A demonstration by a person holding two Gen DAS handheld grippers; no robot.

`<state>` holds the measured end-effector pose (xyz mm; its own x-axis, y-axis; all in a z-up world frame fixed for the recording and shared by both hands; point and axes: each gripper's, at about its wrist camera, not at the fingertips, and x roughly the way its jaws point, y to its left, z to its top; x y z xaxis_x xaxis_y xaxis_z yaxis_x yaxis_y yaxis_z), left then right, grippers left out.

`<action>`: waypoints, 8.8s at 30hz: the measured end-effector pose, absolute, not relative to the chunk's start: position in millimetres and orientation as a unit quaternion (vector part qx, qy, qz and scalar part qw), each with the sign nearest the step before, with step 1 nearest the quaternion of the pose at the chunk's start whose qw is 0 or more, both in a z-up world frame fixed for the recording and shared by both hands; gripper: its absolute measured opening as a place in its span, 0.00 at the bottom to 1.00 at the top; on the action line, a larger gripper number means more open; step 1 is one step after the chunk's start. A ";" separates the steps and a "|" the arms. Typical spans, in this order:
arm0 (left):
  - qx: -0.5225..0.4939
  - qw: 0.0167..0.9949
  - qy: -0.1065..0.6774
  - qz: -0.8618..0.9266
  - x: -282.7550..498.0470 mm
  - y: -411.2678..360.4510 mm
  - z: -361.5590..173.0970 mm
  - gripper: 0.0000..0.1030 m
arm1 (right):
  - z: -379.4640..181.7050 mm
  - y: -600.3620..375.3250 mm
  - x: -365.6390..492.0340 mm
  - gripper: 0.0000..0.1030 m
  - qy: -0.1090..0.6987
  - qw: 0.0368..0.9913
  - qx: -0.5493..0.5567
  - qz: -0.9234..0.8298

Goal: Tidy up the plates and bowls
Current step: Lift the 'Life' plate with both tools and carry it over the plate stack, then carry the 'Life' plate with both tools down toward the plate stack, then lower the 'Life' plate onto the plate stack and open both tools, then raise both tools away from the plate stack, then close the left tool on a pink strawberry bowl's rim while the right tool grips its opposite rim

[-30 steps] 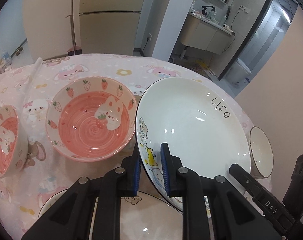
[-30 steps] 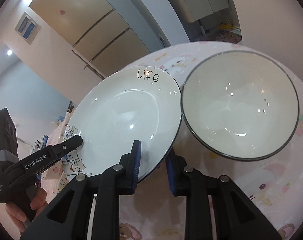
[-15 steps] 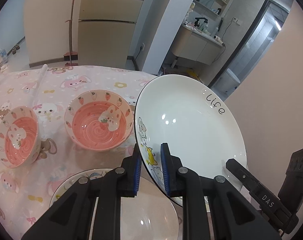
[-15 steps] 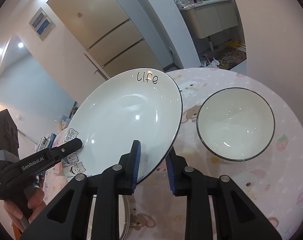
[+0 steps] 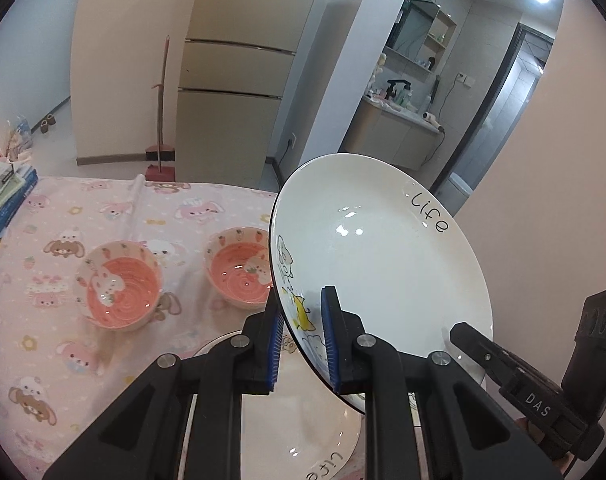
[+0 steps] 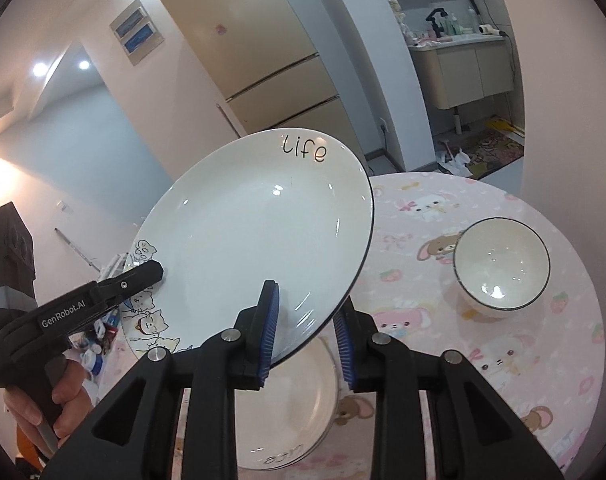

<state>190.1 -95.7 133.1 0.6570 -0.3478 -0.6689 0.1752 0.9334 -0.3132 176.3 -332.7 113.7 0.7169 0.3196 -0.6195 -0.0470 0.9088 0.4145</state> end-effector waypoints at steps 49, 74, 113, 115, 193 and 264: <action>-0.129 0.859 0.475 -0.140 93.7 -28.5 27.6 0.21 | 49.0 -267.0 108.4 0.25 0.446 0.875 0.115 0.149; -0.112 0.844 0.508 -0.126 115.3 -31.7 -12.9 0.21 | 5.0 -262.3 131.0 0.25 0.493 0.854 0.101 0.134; -0.057 0.867 0.487 -0.095 115.4 -40.0 -19.0 0.25 | -0.9 -240.9 131.1 0.25 0.453 0.887 0.012 0.095; -0.055 0.867 0.486 -0.094 115.6 -41.2 -19.3 0.25 | -0.8 -240.3 131.6 0.26 0.453 0.886 0.006 0.095; -0.025 0.881 0.467 -0.075 101.1 -45.6 5.2 0.31 | 6.2 -291.0 130.7 0.12 0.481 0.865 0.121 0.068; -0.035 0.994 0.095 -0.050 149.3 -30.4 193.6 1.00 | 196.4 -251.5 219.0 0.55 0.207 0.968 0.100 0.105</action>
<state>149.4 -30.4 193.6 0.9770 -0.1066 -0.1848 0.0935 0.9925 -0.0784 219.0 -251.5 196.4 0.8925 0.2448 -0.3787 -0.1618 0.9578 0.2378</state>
